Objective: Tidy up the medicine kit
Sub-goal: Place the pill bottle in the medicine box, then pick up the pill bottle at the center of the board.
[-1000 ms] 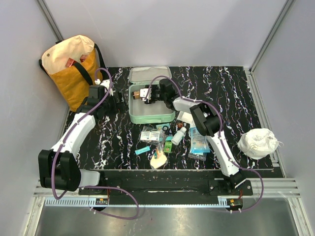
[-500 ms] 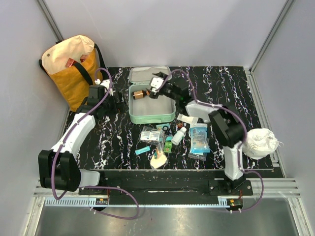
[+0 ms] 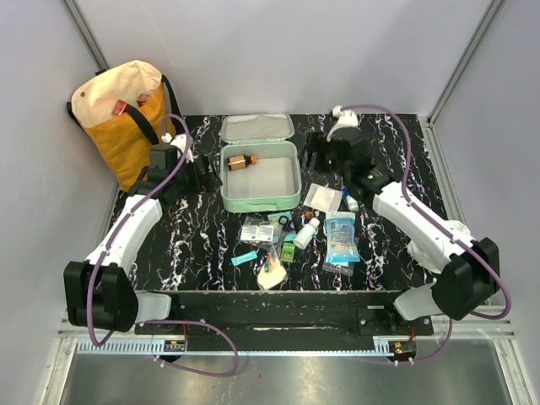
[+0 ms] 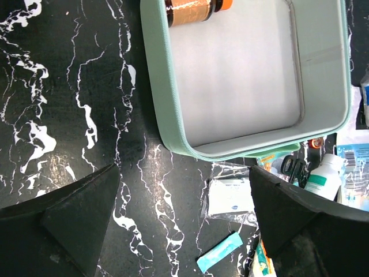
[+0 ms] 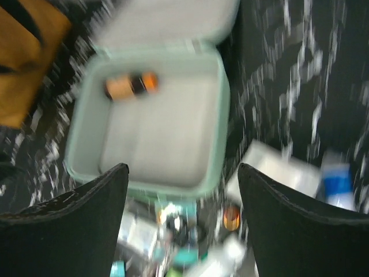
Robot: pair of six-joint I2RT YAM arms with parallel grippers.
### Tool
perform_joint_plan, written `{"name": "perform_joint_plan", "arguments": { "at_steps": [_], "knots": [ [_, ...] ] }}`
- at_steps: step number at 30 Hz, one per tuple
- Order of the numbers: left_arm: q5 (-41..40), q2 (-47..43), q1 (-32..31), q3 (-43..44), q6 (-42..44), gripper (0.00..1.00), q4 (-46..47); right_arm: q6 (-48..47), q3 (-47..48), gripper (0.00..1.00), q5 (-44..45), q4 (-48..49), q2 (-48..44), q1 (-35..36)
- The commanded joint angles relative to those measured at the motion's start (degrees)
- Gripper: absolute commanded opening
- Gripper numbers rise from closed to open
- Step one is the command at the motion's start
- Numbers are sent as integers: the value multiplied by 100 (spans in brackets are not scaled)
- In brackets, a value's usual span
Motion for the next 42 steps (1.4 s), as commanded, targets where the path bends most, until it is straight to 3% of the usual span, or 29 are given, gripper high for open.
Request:
{"name": "perform_joint_plan", "arguments": {
  "at_steps": [1,7,13,17,19,21,22,24,27,31,36,42],
  "knots": [
    [359,-193,33,93,-98,99,288,2363,-664,81,61,-2358,75,-41],
    [482,-456,33,-179,42,99,332,2189,-763,79,-702,-2550,399,-734],
    [500,-781,33,-583,-1,99,366,2918,-885,78,-1186,-2588,559,-991],
    [815,-1071,-98,-821,208,99,507,1711,-904,79,-1092,-2331,471,-991],
    [511,-1273,-623,-778,560,99,455,797,-920,82,-776,-2219,418,-991],
    [89,-1432,-1335,-690,824,99,376,-67,-1105,84,-1186,-1902,444,-1008],
    [26,-1484,-1617,-655,886,99,349,-122,-1114,84,-1109,-1927,514,-1017],
    [25,-1563,-2013,-637,992,99,375,-603,-1192,82,-1886,-1701,663,-1035],
    [-10,-1590,-2497,-689,1010,99,595,-666,-965,81,-2355,-1681,953,-1035],
    [-412,-1179,-3305,-515,1124,99,718,-343,-622,82,-1190,-2041,1121,-1131],
    [-810,-186,-4027,92,984,99,700,1036,-332,81,410,-2507,797,-1605],
    [-731,1080,-4396,935,728,99,657,1302,-446,84,878,-2367,-161,-1764]
  ]
}}
